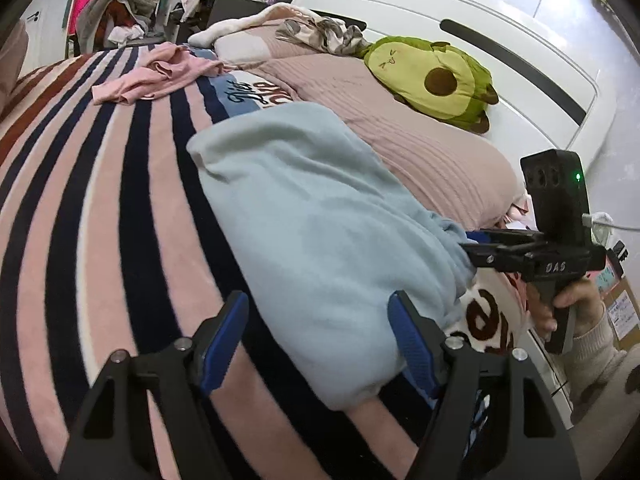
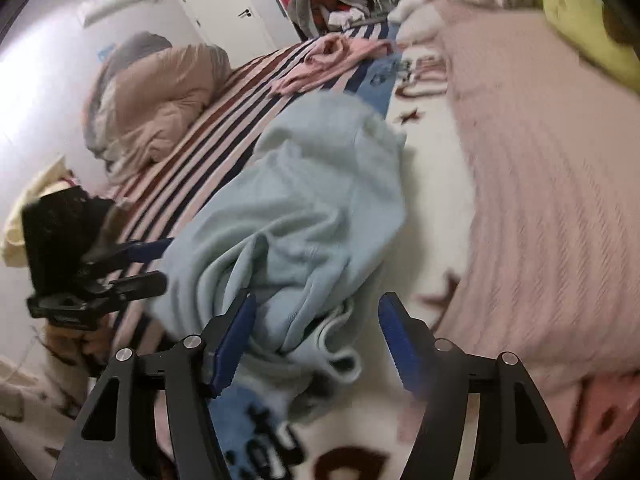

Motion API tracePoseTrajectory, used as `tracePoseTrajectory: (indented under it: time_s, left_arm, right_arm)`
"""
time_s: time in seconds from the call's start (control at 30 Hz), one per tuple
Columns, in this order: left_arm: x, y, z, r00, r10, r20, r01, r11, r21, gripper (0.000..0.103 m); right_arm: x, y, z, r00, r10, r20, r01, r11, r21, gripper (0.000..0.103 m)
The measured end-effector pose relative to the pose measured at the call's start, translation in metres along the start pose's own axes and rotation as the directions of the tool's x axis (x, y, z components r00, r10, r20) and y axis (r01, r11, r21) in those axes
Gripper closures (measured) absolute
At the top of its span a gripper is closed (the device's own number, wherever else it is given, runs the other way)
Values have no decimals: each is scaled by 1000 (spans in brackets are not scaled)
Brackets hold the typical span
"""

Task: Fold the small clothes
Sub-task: 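Lower the shirt bundle onto the blanket and open the left gripper, then grasp the light blue shirt bundle with the right gripper while the left gripper grasps its other side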

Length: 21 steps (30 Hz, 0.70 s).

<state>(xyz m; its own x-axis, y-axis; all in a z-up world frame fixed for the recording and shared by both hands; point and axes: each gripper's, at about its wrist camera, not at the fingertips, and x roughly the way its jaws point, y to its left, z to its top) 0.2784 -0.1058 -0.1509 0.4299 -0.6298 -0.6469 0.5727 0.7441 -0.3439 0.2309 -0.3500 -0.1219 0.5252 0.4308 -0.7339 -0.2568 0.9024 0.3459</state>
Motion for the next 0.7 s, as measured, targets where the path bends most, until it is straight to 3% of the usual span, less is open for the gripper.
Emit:
tracePoseTrajectory:
  time_s: [0.03, 0.1, 0.2, 0.47, 0.6, 0.7]
  left_arm:
    - [0, -2, -1, 1000, -9, 0, 9, 1000, 5, 49]
    - [-3, -7, -4, 1000, -3, 4, 3, 1000, 21, 53]
    - [-8, -11, -9, 1000, 5, -2, -5, 999, 47, 60]
    - [-12, -6, -25, 999, -21, -39, 22, 1000, 22, 61]
    - [-20, -6, -19, 1000, -4, -14, 4, 1000, 23, 49]
    - [-32, -4, -8, 999, 2, 35, -3, 1000, 27, 47]
  right_arm:
    - [2, 1, -4, 1000, -2, 1, 2, 1000, -1, 55]
    - [3, 4, -11, 1000, 31, 4, -31, 1000, 5, 78]
    - [-5, 10, -22, 999, 24, 30, -23, 1000, -8, 87]
    - [-10, 13, -49, 1000, 21, -8, -20, 999, 35, 89]
    - [-16, 15, -39, 1000, -10, -20, 10, 1000, 9, 69]
    - [-39, 23, -24, 996, -68, 55, 71, 996, -54, 66]
